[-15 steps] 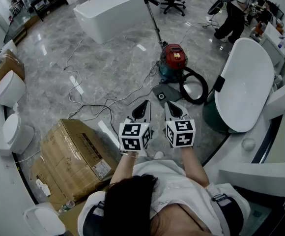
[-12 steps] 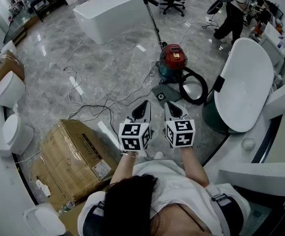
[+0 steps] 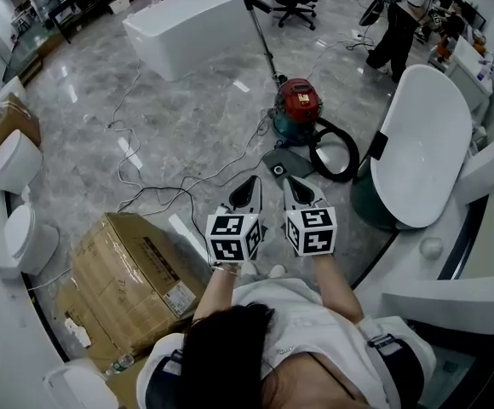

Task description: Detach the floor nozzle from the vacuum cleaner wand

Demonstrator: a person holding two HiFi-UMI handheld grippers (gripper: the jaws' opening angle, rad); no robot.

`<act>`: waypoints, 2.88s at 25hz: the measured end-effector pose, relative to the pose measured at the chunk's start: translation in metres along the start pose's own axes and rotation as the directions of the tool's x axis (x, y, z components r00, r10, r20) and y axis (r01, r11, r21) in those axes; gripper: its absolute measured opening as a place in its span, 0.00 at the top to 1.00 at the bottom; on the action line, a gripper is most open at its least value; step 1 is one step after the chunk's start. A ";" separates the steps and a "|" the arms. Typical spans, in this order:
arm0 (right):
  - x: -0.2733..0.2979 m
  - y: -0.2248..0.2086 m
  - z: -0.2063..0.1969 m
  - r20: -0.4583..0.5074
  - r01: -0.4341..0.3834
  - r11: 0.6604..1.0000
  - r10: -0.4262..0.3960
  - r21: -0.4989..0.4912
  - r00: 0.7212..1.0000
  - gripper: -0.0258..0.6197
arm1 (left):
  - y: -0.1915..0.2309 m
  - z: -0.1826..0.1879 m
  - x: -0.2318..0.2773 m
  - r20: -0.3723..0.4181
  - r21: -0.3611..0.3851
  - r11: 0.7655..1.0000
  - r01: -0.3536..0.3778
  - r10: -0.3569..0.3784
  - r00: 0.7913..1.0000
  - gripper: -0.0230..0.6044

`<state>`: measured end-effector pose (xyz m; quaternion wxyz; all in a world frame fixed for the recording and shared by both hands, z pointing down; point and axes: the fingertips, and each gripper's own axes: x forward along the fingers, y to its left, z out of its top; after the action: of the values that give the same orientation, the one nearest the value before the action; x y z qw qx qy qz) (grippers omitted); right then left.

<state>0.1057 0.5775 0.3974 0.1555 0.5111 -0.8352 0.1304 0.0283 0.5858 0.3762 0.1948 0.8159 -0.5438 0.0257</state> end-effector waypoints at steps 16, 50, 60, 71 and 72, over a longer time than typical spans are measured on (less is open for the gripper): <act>0.022 0.024 0.002 0.016 0.007 1.000 -0.007 0.006 1.000 0.94 | 0.036 -0.003 0.001 -0.039 -0.025 0.999 0.041 -0.042 0.998 0.96; 0.100 -0.028 0.027 0.027 -0.055 0.998 0.055 0.003 0.998 0.94 | 0.054 0.020 0.092 -0.030 -0.048 0.996 0.081 -0.083 0.996 0.96; 0.150 -0.090 0.047 0.011 -0.056 0.998 0.056 0.011 0.998 0.94 | 0.063 0.034 0.167 -0.080 -0.044 0.999 0.010 -0.013 0.997 0.96; 0.189 -0.154 0.071 0.034 -0.082 0.997 0.082 -0.002 0.996 0.94 | 0.044 0.056 0.241 -0.058 -0.028 1.000 -0.002 0.001 0.998 0.96; 0.193 -0.159 0.071 0.032 -0.083 0.996 0.084 -0.008 0.996 0.94 | 0.043 0.057 0.248 -0.055 -0.022 1.000 -0.004 0.002 0.998 0.96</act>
<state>0.1564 0.3232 0.4170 0.1379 0.4773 -0.8587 0.1259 0.0813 0.3341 0.3987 0.2187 0.8119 -0.5396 0.0425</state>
